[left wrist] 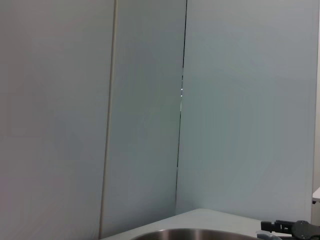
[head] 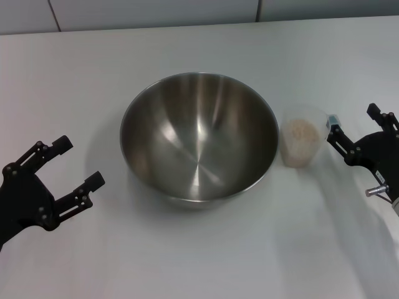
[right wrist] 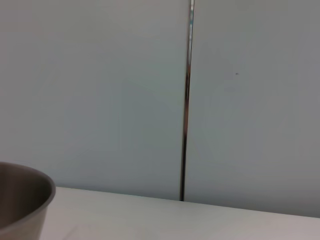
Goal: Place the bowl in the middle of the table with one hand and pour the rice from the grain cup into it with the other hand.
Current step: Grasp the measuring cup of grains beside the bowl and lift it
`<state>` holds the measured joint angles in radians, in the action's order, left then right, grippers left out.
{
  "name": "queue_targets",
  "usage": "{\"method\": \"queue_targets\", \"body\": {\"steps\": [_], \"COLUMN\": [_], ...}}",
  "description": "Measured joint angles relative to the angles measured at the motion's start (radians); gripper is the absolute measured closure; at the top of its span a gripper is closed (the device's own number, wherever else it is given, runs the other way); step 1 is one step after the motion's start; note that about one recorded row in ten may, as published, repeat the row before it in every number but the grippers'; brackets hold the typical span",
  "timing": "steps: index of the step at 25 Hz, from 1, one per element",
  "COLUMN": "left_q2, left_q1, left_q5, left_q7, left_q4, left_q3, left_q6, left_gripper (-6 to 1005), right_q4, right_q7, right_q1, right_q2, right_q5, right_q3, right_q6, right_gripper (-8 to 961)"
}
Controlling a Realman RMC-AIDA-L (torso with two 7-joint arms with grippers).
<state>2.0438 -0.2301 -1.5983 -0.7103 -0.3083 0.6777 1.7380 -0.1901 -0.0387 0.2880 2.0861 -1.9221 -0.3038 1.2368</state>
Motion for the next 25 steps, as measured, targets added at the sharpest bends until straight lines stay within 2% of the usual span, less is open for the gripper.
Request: {"method": "queue_targets", "body": {"steps": [11, 16, 25], "left_q2": [-0.001, -0.001, -0.001], "left_q1": [0.000, 0.000, 0.000], "left_q5": [0.000, 0.000, 0.000], "left_q7": [-0.012, -0.012, -0.012], "left_q4": [-0.001, -0.002, -0.002], "left_q3": [0.000, 0.000, 0.000], "left_q6": [0.003, 0.004, 0.003], "left_gripper": [135, 136, 136], "right_q4": [-0.005, -0.006, -0.006], "right_q7": [-0.005, -0.006, -0.006], "right_q1": [0.000, 0.002, 0.012], "right_q2": [0.003, 0.003, 0.003], "right_q5": [-0.003, -0.007, -0.007], "right_q3": [0.009, 0.010, 0.011], "right_q6": [0.001, 0.006, 0.004], "right_gripper": [238, 465, 702]}}
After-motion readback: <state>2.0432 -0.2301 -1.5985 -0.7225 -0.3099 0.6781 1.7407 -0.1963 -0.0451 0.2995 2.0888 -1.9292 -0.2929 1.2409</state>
